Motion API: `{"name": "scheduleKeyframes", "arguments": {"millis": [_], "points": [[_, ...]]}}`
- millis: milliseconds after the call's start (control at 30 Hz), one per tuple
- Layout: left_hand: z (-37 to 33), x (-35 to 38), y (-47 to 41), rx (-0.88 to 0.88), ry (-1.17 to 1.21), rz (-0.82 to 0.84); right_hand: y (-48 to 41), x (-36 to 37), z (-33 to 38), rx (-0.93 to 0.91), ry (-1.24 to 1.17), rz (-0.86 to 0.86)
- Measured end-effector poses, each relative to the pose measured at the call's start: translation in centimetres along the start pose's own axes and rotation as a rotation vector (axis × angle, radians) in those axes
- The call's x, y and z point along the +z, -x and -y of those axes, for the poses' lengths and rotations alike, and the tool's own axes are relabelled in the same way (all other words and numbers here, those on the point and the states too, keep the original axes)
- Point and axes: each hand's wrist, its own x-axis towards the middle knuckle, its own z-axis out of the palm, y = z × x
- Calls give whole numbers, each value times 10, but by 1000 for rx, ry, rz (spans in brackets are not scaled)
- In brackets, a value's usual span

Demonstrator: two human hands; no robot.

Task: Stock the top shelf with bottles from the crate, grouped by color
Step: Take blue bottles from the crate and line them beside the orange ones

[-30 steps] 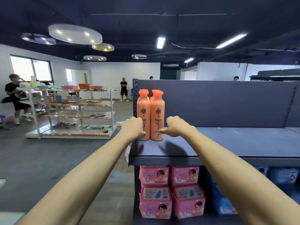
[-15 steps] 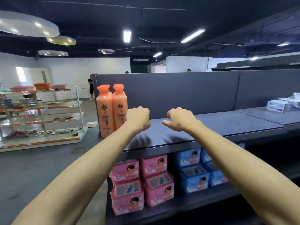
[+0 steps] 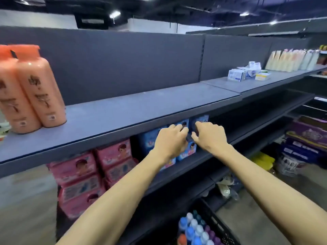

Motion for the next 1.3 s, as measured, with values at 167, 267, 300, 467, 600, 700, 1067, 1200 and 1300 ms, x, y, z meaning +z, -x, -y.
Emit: {"name": "scheduleKeyframes", "arguments": {"millis": [167,267,300,467,600,700,1067,1200,1300], "points": [[-29,100,61,-127,115,333,52,98,-3,-6,-74,228],[-41,153,105,-180,135,479,83,162,9,-21,-121,384],[-46,169,121,-205,150,527,95,183,14,-22,-134,437],[-75,229,202,-354,213,757,152,279,29,16,-173,711],[-91,267,260,-435,238,905,194,346,37,44,-177,908],[-99,294,294,-486,243,988,221,390,40,47,-165,1034],[-142,386,353,-609,337,1137,294,484,37,131,-254,1223],[-162,414,355,-643,415,1121,322,502,31,166,-242,1218],[-177,436,354,-773,529,1080,334,513,28,162,-266,1191]]}}
